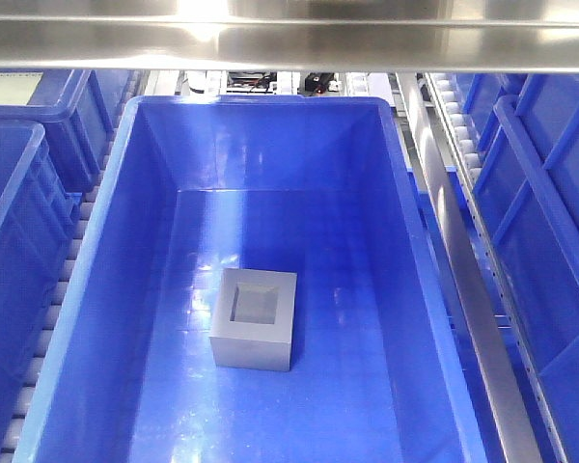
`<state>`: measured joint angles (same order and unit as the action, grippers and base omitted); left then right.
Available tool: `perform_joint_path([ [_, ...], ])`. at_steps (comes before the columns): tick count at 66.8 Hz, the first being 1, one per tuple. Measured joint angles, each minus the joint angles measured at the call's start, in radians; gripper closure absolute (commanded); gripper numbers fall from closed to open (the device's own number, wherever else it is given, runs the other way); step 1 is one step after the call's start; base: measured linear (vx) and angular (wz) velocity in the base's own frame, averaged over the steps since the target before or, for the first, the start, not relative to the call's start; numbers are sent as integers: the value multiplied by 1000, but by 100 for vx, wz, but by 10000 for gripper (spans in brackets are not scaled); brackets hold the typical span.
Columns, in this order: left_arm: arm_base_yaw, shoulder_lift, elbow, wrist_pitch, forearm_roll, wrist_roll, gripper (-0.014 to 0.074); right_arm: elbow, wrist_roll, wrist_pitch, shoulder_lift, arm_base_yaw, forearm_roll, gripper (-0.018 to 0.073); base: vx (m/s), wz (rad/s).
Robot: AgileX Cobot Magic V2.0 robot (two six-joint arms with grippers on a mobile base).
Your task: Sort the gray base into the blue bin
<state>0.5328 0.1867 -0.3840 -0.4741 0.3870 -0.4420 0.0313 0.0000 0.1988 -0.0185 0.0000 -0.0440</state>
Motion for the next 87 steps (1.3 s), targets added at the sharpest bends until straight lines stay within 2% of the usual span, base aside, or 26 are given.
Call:
perform_joint_path([
  [11,-135,-9,19,23,-91,74,605,0,-5,0,0,0,0,564,0,0],
  [28,-359,-9,155,209,-340,329,605,0,-5,0,0,0,0,564,0,0],
  [35,-435,-9,214,283,-410,371,605,0,-5,0,0,0,0,564,0,0],
  [52,-541,-99,367,399,-435,381,605,0,0,0,0,0,0,564,0,0],
  [61,-589,-185,407,401,-436,381,605,0,0,0,0,0,0,564,0,0],
  [87,-601,-199,411,383,-387,381,605,0,0,0,0,0,0,564,0,0],
])
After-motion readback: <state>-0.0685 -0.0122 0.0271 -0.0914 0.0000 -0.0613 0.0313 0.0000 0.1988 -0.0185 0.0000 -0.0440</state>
